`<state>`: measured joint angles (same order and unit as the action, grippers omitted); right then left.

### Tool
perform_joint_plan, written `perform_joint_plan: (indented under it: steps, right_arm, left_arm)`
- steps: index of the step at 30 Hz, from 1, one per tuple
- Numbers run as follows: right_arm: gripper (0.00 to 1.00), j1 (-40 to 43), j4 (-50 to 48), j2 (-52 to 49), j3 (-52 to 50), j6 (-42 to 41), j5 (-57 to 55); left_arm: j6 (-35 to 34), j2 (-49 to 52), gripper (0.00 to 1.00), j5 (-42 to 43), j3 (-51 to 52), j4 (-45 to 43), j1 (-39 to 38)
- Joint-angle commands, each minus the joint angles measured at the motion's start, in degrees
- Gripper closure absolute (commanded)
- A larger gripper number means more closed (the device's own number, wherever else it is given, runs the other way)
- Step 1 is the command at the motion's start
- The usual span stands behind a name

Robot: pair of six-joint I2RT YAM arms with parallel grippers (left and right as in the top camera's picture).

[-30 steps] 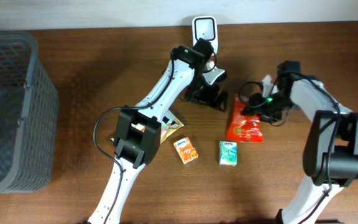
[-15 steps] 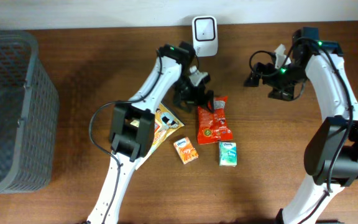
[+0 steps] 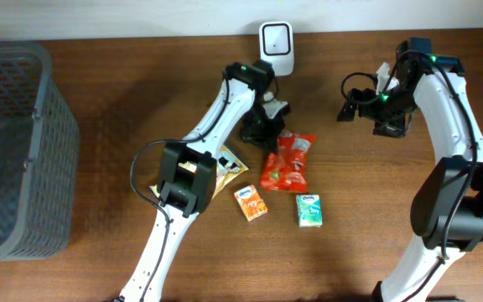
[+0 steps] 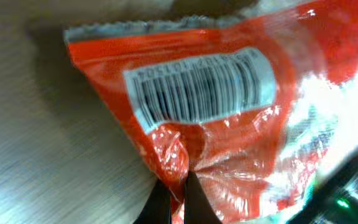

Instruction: Scan the item barcode

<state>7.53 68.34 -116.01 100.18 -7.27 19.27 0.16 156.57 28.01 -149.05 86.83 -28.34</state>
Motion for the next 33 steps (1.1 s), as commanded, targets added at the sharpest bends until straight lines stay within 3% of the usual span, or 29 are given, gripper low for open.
perform_joint_plan:
  steps: [1,2,4,6,8,12,17,23,25,30,32,33]
  right_arm:
    - [0.01,-0.04,-0.20,0.44,-0.28,0.42,-0.92]
    - [0.02,-0.04,-0.17,0.44,-0.28,0.42,-0.92]
    - [0.02,-0.04,-0.20,0.44,-0.28,0.42,-0.92]
    - [0.01,-0.04,-0.20,0.44,-0.28,0.42,-0.92]
    - [0.02,-0.04,-0.17,0.44,-0.28,0.42,-0.92]
    - [0.01,-0.04,-0.20,0.44,-0.28,0.42,-0.92]
    - [0.01,-0.04,-0.20,0.44,-0.28,0.42,-0.92]
    - [0.02,-0.04,-0.20,0.44,-0.28,0.42,-0.92]
    - [0.02,-0.04,-0.17,0.44,-0.28,0.42,-0.92]
    - [0.02,-0.04,-0.17,0.44,-0.28,0.42,-0.92]
    - [0.01,-0.04,-0.20,0.44,-0.28,0.42,-0.92]
    - [0.01,-0.04,-0.20,0.44,-0.28,0.42,-0.92]
  left_arm:
    - [-3.91,1.14,1.00,-23.41,-15.34,5.92,3.30]
    - [-4.07,1.14,1.00,-34.21,-22.97,8.57,3.93]
    - [-4.07,1.14,1.00,-53.13,-28.89,9.73,3.91]
    - [-4.11,1.14,1.00,-72.70,-29.33,9.73,3.85]
    - [-7.50,1.14,1.00,-84.26,-29.33,9.66,3.98]
    - [-12.81,2.60,1.00,-85.02,-29.11,9.88,4.13]
    - [-13.07,9.51,1.00,-84.50,-29.09,9.90,3.02]
    - [-14.10,10.88,1.00,-70.34,-29.07,9.90,-6.82]
    - [-14.08,10.88,0.95,-62.69,-29.07,9.86,-10.21]
    - [-14.03,10.88,0.95,-40.33,-29.07,9.90,-13.81]
    - [-14.03,10.86,0.82,-36.20,-29.27,9.90,-14.01]
    - [-14.03,10.10,0.30,-36.37,-29.40,9.90,-13.88]
